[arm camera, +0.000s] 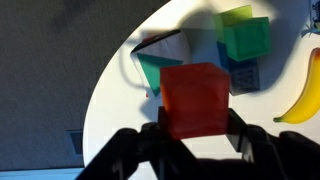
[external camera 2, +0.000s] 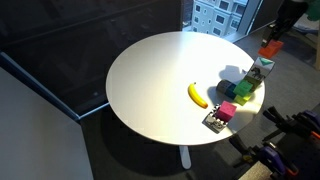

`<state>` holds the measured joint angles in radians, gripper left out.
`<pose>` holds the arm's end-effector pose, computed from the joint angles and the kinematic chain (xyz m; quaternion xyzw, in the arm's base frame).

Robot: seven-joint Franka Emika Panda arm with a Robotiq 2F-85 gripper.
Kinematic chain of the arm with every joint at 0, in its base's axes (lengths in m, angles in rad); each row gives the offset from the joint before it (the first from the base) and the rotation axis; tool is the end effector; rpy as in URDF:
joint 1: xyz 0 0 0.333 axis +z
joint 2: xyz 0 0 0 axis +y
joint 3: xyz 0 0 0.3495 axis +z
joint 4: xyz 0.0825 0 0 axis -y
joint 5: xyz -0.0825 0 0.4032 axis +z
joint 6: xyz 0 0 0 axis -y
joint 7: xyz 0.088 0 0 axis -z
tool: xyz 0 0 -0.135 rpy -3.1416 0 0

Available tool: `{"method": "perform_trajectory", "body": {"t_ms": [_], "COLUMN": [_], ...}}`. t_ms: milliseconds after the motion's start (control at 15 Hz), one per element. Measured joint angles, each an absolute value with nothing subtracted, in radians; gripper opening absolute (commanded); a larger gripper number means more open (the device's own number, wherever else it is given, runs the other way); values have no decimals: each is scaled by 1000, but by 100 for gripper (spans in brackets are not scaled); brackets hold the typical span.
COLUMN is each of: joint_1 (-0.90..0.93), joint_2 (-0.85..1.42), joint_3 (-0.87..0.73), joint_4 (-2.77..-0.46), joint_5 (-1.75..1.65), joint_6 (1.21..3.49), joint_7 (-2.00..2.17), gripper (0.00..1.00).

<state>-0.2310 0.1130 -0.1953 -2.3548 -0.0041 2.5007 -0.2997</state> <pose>0.4823 -0.2197 0.2765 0.9979 -0.0608 0.0120 0.0176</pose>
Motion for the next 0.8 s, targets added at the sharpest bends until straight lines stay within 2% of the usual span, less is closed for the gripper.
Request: {"method": "perform_trajectory", "body": {"t_ms": [800], "joint_1": [-243], "joint_2": [189], "joint_3": [-202], "joint_4": [-2341], "joint_5": [6], "joint_6": [2556], "joint_7": [-302], "gripper": [33]}}
